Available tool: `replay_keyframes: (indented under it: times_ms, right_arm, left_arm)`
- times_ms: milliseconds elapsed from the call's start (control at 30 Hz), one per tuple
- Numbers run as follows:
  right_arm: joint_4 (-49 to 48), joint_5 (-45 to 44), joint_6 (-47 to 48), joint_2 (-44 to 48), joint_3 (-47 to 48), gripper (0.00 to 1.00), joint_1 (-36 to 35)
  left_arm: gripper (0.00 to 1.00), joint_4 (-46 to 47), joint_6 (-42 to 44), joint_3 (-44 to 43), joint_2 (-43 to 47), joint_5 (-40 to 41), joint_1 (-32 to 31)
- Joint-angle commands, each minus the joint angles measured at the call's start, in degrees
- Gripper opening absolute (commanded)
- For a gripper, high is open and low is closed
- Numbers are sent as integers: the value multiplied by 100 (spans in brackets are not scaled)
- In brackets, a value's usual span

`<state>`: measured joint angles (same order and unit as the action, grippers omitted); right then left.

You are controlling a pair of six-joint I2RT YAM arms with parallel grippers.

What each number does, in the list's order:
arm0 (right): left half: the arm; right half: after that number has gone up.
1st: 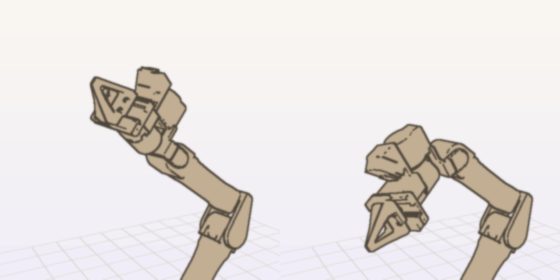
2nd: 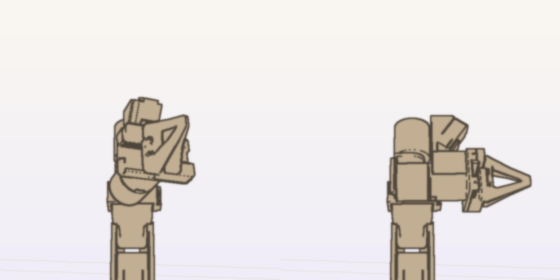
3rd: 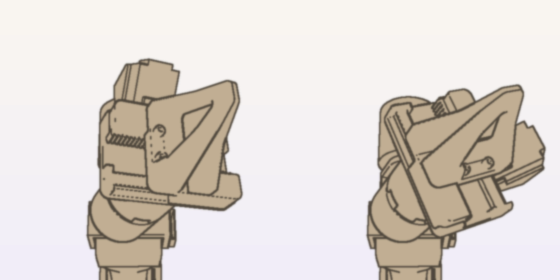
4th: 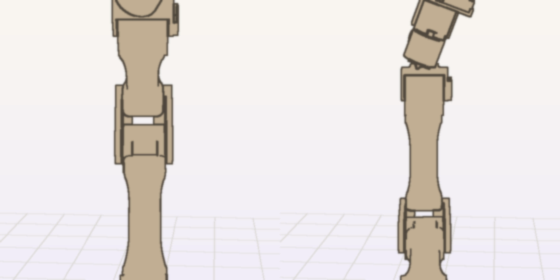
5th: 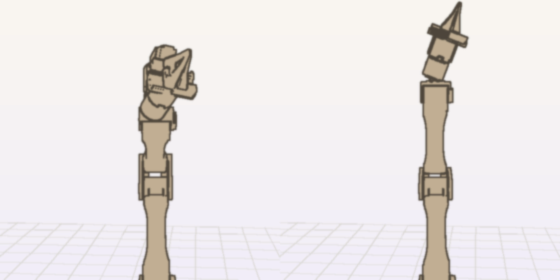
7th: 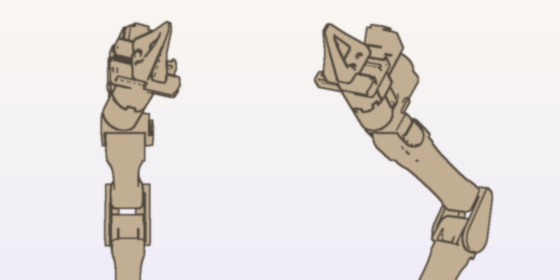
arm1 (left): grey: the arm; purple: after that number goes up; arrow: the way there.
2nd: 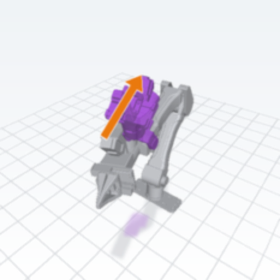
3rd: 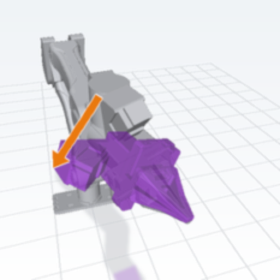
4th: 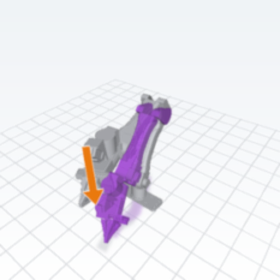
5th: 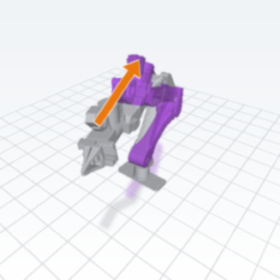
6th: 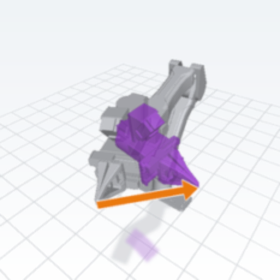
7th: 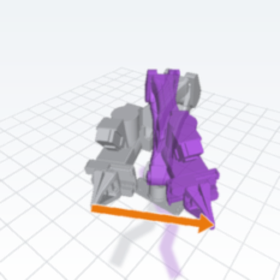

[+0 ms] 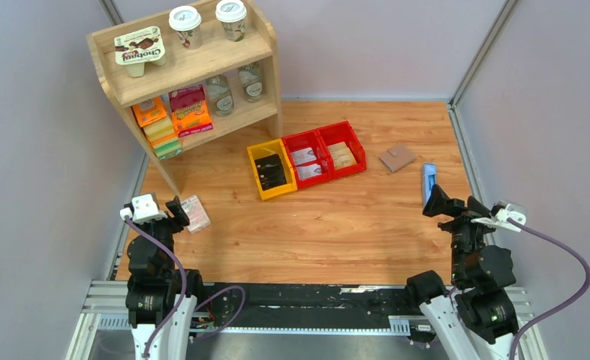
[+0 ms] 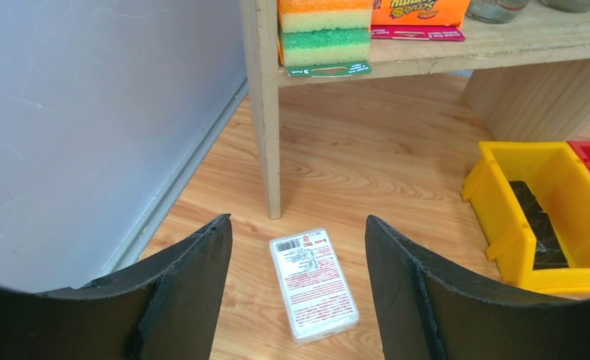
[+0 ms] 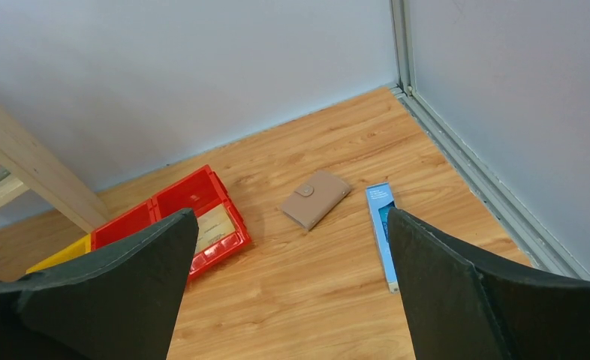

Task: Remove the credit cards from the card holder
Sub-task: Move the card holder to the center of the board.

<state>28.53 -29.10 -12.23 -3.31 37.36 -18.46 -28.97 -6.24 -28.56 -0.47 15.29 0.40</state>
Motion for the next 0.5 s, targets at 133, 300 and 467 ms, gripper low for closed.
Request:
replay_keyframes:
  times_ms: [133,300,467]
  right_arm:
    - [328,457,-420,-1038,578,100,9]
    - [-13,1134,-886,-2338,702,100,9]
    - [-506,1100,-1360,-4024,859,100,18]
  left_arm:
    - [88,23,0,-238,240,-34,-23]
    - [95,32,18,-212,249,-114,-23]
    - [98,-38,18,-221,214,-88,-23]
